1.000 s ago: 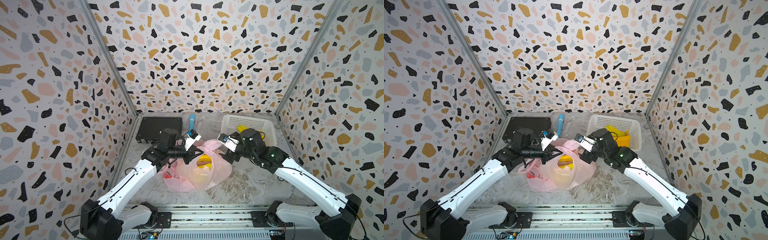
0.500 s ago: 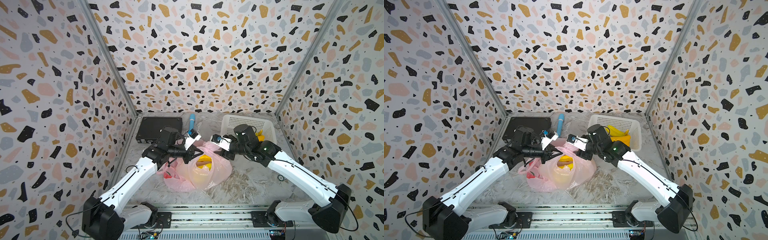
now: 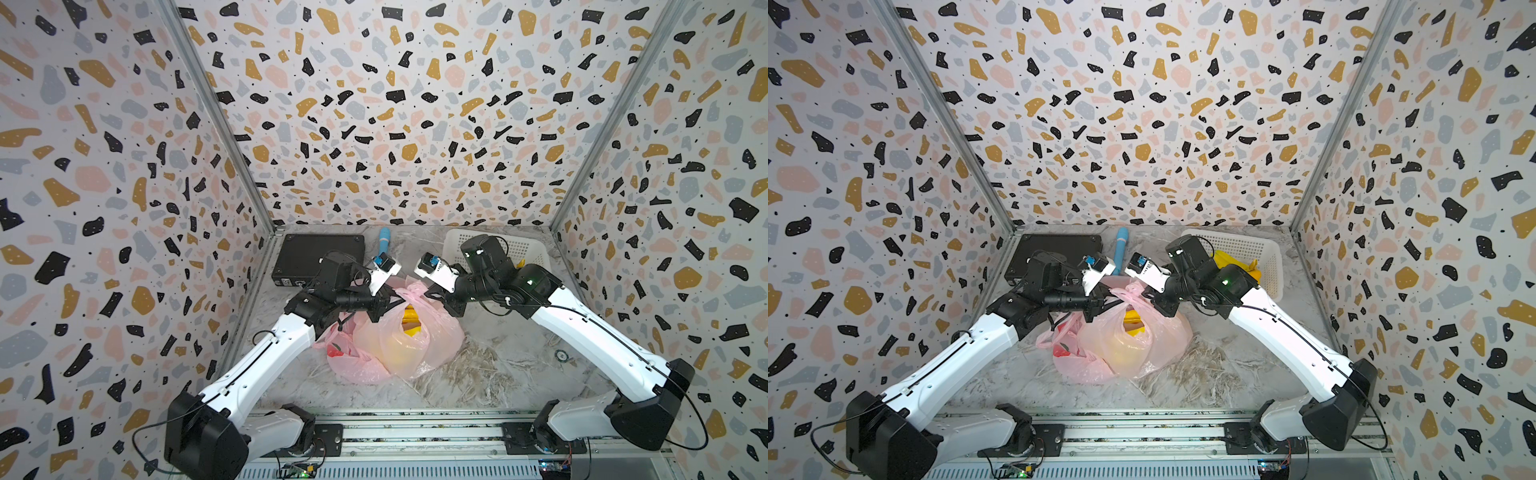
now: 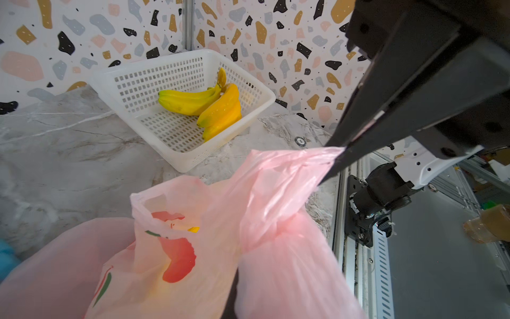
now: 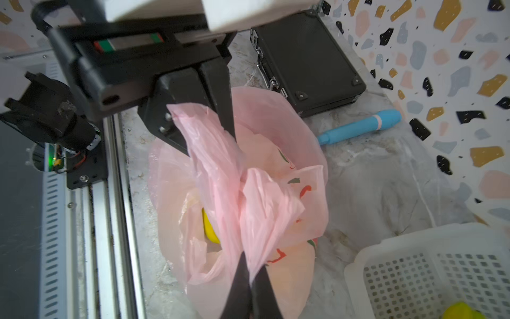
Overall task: Place the banana into a plastic bag & tie a knot
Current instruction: Cross the plastic bag at the center of the board.
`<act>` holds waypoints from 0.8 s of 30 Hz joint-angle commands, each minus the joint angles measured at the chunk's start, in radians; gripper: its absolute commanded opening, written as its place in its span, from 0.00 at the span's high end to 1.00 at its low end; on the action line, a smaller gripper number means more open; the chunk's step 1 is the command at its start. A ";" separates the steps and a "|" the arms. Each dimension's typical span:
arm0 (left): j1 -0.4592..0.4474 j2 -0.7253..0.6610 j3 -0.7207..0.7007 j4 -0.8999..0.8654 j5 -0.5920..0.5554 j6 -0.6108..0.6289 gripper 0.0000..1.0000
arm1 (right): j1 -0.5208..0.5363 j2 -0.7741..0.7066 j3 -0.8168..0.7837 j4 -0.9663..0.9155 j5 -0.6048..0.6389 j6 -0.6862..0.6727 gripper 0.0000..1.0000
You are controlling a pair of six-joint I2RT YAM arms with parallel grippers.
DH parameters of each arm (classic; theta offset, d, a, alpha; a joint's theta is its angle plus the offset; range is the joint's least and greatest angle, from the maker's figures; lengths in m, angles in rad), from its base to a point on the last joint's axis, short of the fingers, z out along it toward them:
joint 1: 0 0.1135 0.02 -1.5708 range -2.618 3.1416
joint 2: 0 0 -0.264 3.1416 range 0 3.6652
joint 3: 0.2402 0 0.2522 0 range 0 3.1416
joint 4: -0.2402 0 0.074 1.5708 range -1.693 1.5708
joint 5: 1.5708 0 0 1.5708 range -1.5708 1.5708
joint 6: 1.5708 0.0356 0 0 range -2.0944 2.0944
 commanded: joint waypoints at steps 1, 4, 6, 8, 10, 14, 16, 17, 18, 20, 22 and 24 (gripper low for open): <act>0.007 0.007 -0.010 0.022 -0.120 -0.036 1.00 | 0.018 0.035 0.083 -0.178 -0.041 0.155 1.00; 0.007 -0.002 -0.024 0.039 -0.123 -0.046 1.00 | 0.023 0.075 0.121 -0.263 -0.047 0.215 1.00; 0.007 -0.004 -0.029 0.040 -0.109 -0.046 1.00 | 0.022 0.085 0.125 -0.282 -0.099 0.241 1.00; 0.007 -0.009 -0.037 0.043 -0.090 -0.044 1.00 | 0.023 0.076 0.106 -0.260 -0.175 0.255 0.93; 0.007 -0.019 -0.057 0.063 -0.063 -0.044 1.00 | 0.022 0.054 0.076 -0.211 -0.197 0.276 0.86; 0.007 -0.042 -0.091 0.112 -0.014 -0.053 1.00 | 0.021 0.012 0.039 -0.136 -0.127 0.312 0.58; 0.007 -0.046 -0.100 0.120 0.003 -0.054 1.00 | 0.020 -0.022 0.010 -0.090 -0.093 0.324 0.36; 0.007 -0.047 -0.102 0.123 0.006 -0.053 1.00 | 0.018 -0.038 -0.002 -0.070 -0.076 0.331 0.28; 0.007 -0.046 -0.104 0.125 0.009 -0.053 1.00 | 0.015 -0.058 -0.013 -0.049 -0.046 0.346 0.23; 0.007 -0.039 -0.106 0.127 0.017 -0.050 1.00 | 0.012 -0.098 -0.036 -0.012 0.009 0.368 0.15; 0.009 -0.027 -0.104 0.127 0.027 -0.053 1.00 | 0.010 -0.163 -0.082 0.052 0.059 0.361 0.04; 0.010 -0.018 -0.103 0.128 0.033 -0.054 1.00 | -0.021 -0.236 -0.148 0.156 0.074 0.382 0.00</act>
